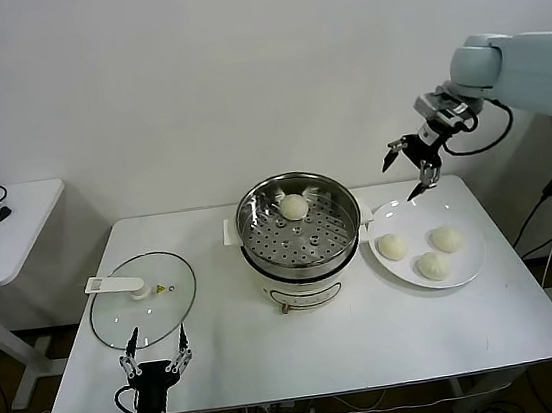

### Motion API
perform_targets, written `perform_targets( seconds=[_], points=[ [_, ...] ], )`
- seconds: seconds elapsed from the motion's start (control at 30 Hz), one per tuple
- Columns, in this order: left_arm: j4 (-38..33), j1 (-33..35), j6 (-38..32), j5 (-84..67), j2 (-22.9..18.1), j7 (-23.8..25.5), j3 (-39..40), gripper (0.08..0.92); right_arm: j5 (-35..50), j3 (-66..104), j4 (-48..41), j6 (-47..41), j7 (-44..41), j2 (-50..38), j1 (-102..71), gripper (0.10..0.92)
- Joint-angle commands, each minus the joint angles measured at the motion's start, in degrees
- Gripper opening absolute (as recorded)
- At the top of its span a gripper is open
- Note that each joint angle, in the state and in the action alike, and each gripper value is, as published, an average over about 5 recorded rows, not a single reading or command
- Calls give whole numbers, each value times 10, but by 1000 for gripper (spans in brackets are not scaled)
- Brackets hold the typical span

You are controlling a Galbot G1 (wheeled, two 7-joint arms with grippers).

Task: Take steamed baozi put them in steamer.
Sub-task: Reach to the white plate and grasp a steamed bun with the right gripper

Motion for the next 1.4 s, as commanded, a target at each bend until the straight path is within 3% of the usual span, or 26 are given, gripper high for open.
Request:
perform_targets(
  seconds=[0.03, 1.4],
  points=[
    [6, -3, -1, -2, -28, 1, -2, 823, 15, -6, 1, -84, 22, -26, -42, 823],
    [32, -8, -7, 3, -24, 2, -11, 823, -138, 238, -225, -79, 32, 39, -326, 823]
  ],
)
